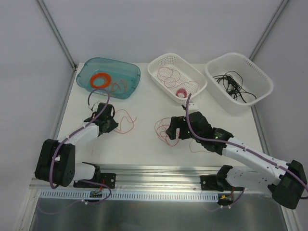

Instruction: Untangle the cables

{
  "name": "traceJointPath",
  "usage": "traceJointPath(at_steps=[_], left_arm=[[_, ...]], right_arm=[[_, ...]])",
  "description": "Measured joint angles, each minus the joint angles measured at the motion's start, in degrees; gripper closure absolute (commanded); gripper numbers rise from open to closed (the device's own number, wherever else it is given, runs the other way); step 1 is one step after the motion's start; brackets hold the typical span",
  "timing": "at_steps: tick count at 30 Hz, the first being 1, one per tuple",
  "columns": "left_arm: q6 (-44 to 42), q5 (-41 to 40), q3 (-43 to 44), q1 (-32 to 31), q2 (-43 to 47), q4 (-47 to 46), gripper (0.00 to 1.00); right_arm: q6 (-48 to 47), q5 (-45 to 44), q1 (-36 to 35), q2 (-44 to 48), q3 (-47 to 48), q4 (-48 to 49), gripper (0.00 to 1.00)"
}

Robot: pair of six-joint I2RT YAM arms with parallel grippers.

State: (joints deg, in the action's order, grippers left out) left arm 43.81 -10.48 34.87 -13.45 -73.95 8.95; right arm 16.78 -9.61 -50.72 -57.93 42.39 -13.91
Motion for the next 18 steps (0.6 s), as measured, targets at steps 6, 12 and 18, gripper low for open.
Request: traceJointPath(at_steps=[6, 12, 18], left_arm=[[3.5, -0.1, -2.7, 0.0, -0.4, -1.0, 0.54], [5.7, -0.2, -3.3, 0.0, -0.2, -2.5, 0.50], [7.2, -0.9, -3.3, 0.0, -0.2, -1.8, 0.56]], right_arm=[[-0.4, 0.0, 0.0, 0.9, -1.0, -0.1, 0.12], [-0.8, 0.0, 0.0, 1.1, -1.1, -0.1, 0.12], [-1.0, 0.0, 0.0, 2.5, -2.2, -0.1, 0.12]])
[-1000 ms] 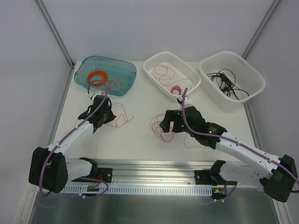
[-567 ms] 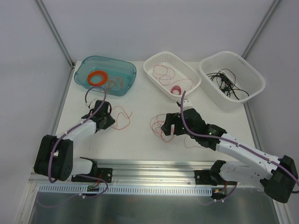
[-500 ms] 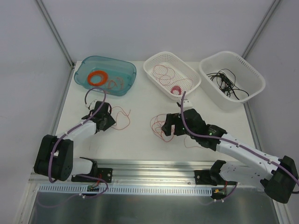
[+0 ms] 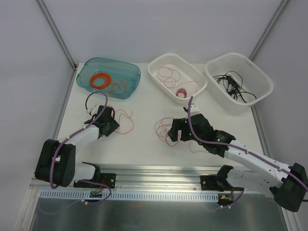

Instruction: Untangle the cables

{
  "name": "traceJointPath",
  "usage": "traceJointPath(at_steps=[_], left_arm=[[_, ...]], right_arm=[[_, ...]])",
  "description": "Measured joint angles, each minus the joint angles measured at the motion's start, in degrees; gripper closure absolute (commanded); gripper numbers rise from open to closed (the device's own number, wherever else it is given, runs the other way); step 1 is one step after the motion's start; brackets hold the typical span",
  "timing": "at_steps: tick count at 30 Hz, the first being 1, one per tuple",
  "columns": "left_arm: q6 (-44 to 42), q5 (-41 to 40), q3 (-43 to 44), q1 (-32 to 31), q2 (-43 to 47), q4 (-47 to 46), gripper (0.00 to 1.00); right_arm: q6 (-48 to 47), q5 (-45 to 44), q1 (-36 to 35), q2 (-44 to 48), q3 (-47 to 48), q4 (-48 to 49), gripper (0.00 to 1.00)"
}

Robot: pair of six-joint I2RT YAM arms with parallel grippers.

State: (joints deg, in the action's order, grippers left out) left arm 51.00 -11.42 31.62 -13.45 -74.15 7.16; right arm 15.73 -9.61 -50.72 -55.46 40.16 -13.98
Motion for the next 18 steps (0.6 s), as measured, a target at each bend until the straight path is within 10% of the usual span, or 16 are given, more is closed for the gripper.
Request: traceJointPath(at_steps=[18], left_arm=[[-12.5, -6.1, 14.0, 0.0, -13.2, 12.2, 0.59]], right_arm=[[-1.4, -0.5, 0.0, 4.9, -3.5, 0.0, 0.11]])
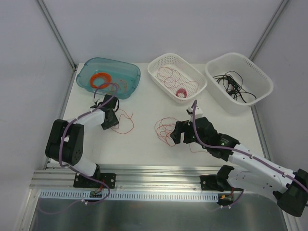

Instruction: Untangle the cables

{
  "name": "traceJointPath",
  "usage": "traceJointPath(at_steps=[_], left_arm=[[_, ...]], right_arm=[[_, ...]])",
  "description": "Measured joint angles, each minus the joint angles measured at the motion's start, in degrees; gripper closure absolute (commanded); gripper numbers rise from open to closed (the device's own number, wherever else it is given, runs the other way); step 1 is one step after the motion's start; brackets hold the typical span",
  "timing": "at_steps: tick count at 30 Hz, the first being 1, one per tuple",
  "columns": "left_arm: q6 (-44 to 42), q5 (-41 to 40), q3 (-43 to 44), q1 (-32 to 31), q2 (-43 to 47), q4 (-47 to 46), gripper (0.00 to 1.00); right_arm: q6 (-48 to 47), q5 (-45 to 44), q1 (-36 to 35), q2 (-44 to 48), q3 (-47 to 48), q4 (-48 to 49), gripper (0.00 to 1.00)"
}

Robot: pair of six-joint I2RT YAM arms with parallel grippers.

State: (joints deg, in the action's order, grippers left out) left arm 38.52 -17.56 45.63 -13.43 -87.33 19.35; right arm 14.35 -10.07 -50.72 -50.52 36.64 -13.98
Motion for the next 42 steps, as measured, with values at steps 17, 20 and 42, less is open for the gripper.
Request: traceJointPath(at_steps=[17, 20, 42], left_arm=[[-8.3, 4.3, 8.0, 1.6, -7.6, 0.1, 1.00], [-8.6, 4.5, 8.0, 1.6, -7.6, 0.1, 1.00], [-13.8, 5.1, 22.4, 1.9, 17.2, 15.8, 1.00]], right_arm=[[-0.1, -0.9, 0.0, 1.1, 0.0, -0.3, 0.11], [-0.1, -0.9, 0.0, 1.1, 0.0, -0.3, 0.11], [-0.4, -7.7, 0.0, 3.1, 0.0, -7.0, 0.01]])
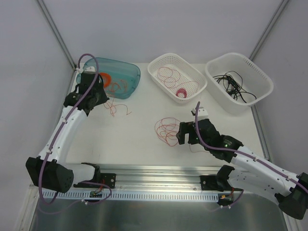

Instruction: Untangle the cables

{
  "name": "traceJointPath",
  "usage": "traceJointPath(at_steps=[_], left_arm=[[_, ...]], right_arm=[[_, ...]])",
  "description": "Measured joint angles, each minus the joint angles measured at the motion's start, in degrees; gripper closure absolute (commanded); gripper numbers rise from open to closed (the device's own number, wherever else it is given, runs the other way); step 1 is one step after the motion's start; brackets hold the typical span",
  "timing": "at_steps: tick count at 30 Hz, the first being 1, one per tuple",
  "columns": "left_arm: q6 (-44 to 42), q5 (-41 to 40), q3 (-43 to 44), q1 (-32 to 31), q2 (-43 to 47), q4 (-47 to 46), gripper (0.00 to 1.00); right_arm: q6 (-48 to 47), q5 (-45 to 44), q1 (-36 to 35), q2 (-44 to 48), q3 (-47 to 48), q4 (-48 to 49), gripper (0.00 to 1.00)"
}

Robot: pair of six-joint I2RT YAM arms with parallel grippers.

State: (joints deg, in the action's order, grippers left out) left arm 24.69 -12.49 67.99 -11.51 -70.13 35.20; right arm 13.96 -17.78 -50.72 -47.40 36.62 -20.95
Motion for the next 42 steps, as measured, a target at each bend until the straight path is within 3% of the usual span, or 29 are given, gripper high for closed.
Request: traceJointPath(at_steps=[6, 12, 19, 27, 39, 42], left_arm=[[-3.0, -0.1, 25.8, 0.0, -3.5, 5.3, 1.00], [-6.0, -0.1, 42.5, 0.0, -10.3, 6.9, 1.00], [-10.7, -0.7, 55.6, 0.3, -26.8, 7.0, 1.00], [-14.0, -1.6, 58.4, 2.6, -41.4, 4.6, 1.00], [-14.8, 0.4, 53.0, 3.5, -51.1, -0.7, 1.00], [-14.5, 2.0, 50.9, 3.5, -52.6, -0.6, 0.90]], right_arm=[[-0.1, -0.9, 0.0, 0.0, 0.0, -0.6, 0.01], [-0.1, -1.3, 0.0, 0.0, 0.0, -1.0, 0.01], [-0.2, -1.5, 0.0, 0.0, 0.0, -2.1, 0.01], [-1.0, -2.3, 0.0, 1.1, 0.0, -4.5, 0.00], [-1.2, -3.3, 0.0, 1.6, 0.0, -6.4, 0.00], [-1.2, -3.3, 0.0, 1.0, 0.0, -6.4, 0.01]])
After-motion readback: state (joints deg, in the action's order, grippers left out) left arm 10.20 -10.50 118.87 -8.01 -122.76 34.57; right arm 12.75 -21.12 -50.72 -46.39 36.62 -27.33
